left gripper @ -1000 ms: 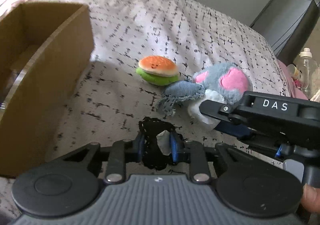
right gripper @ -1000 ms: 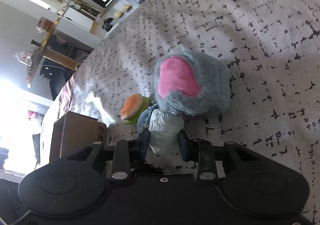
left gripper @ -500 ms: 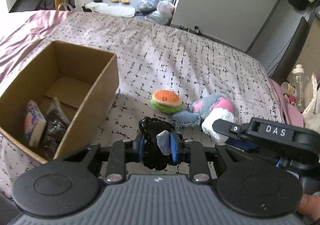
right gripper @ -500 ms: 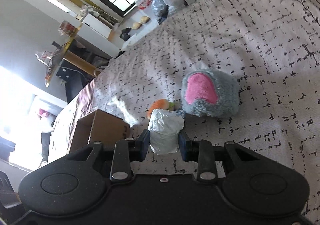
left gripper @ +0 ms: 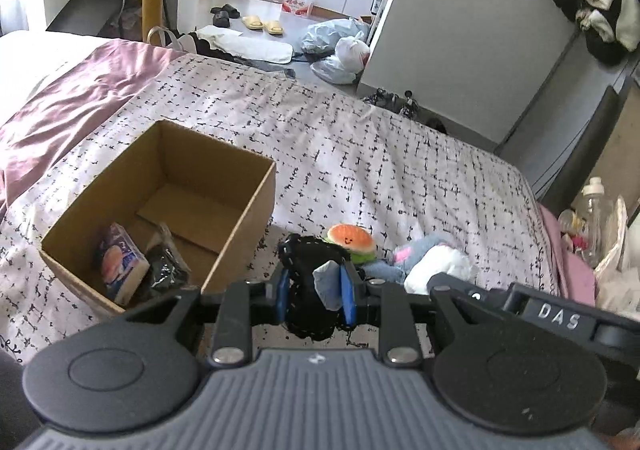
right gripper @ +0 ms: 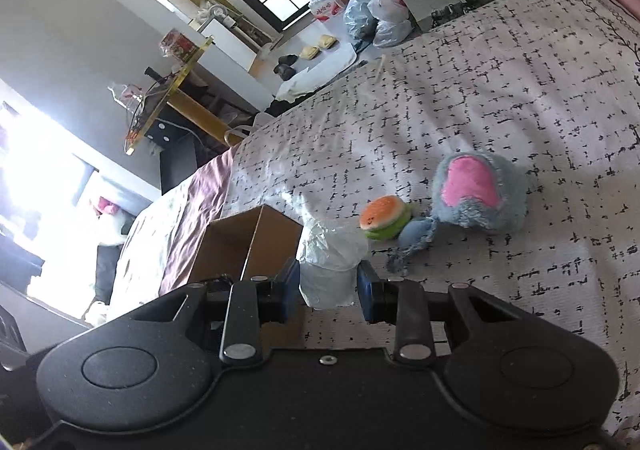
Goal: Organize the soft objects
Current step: 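Carry both items over the box and open both tools to release them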
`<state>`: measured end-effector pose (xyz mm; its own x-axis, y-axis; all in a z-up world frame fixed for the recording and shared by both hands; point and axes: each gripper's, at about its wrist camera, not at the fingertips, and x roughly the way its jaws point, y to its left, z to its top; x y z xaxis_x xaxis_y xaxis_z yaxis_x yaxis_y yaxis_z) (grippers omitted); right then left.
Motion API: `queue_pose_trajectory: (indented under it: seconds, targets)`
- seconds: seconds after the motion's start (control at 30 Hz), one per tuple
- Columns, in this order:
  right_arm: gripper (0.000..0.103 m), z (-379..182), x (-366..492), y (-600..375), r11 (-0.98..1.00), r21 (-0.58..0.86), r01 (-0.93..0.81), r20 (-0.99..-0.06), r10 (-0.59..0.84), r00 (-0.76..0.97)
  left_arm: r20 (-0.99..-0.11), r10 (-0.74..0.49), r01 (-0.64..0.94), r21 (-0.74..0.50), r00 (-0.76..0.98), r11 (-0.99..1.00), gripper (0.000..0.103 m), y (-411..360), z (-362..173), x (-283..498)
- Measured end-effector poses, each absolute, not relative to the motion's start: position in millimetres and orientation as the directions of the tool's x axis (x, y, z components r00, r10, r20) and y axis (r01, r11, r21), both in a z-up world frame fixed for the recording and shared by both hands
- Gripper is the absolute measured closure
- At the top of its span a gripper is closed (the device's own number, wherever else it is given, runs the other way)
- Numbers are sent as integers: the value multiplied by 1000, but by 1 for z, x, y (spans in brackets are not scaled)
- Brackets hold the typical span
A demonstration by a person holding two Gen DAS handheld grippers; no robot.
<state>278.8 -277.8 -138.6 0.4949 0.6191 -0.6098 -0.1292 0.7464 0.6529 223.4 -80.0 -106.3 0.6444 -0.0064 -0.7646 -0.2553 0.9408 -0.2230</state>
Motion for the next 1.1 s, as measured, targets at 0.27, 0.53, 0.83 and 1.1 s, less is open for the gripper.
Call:
queue_pose_trajectory:
  seconds: [0.27, 0.53, 0.83, 1.1]
  targets:
    - [72, -125, 274, -256, 754, 643, -134, -613, 611, 500, -754, -6, -271, -243, 656, 932, 78, -54, -97, 219]
    - [72, -109, 283, -227, 764, 627, -155, -616, 607, 502, -735, 21, -293, -245, 678, 924, 77, -13, -85, 222]
    - [72, -104, 287, -185, 775, 601, -196, -633, 612, 474, -741, 28, -341, -276, 671, 899, 77, 36, -93, 227]
    - [72, -109, 292, -152, 794, 570, -212, -667, 598, 445, -768, 5, -372, -304, 640, 877, 77, 74, -112, 240]
